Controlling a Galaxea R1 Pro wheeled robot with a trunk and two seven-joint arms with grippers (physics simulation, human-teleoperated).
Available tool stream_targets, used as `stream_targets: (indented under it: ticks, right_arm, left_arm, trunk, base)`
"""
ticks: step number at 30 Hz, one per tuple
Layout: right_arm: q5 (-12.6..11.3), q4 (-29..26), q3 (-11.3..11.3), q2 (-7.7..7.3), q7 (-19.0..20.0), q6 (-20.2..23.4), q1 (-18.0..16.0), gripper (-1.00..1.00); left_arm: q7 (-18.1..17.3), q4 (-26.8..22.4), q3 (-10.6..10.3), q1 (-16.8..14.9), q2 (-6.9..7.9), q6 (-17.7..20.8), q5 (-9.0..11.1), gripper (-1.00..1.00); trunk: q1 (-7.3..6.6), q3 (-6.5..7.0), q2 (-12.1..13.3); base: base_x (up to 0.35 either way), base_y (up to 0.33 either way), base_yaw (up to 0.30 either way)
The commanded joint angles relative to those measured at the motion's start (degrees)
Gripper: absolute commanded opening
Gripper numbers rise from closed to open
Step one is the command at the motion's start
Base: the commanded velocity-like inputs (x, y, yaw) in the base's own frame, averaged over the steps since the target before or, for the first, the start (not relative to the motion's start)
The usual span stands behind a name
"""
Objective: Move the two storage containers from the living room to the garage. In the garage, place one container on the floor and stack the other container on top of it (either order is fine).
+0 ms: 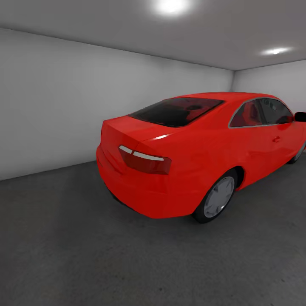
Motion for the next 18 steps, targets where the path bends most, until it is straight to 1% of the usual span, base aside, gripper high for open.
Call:
stream_targets:
  ticks: [1,3,8,18]
  right_arm:
    - [-0.08,-0.09,-0.33,0.26,-0.26,-0.26,-0.34,1.0]
    - [0.35,-0.05,0.03,0.09,-0.18,-0.18,-0.36,1.0]
    - [0.83,-0.01,0.43,0.1,-0.1,-0.1,-0.36,1.0]
    - [0.87,0.0,0.43,0.44,0.31,-0.1,-0.36,1.0]
  left_arm:
    - [-0.33,-0.33,0.33,-0.09,0.31,-0.33,0.09,1.0]
    - [-0.31,-0.98,0.36,-0.09,0.33,-0.98,0.09,1.0]
    - [-0.13,-1.49,0.21,-0.09,0.39,-0.96,0.09,1.0]
    - [-0.09,-1.58,0.17,-0.09,0.4,-1.23,0.09,1.0]
  trunk:
    - [0.0,-0.03,-0.02]
    - [0.0,-0.03,-0.02]
    - [0.0,-0.03,-0.02]
    - [0.0,-0.03,-0.02]
  base:
    - [0.0,0.0,0.0]
    - [0.0,0.0,0.0]
    - [0.0,0.0,0.0]
    - [0.0,0.0,0.0]
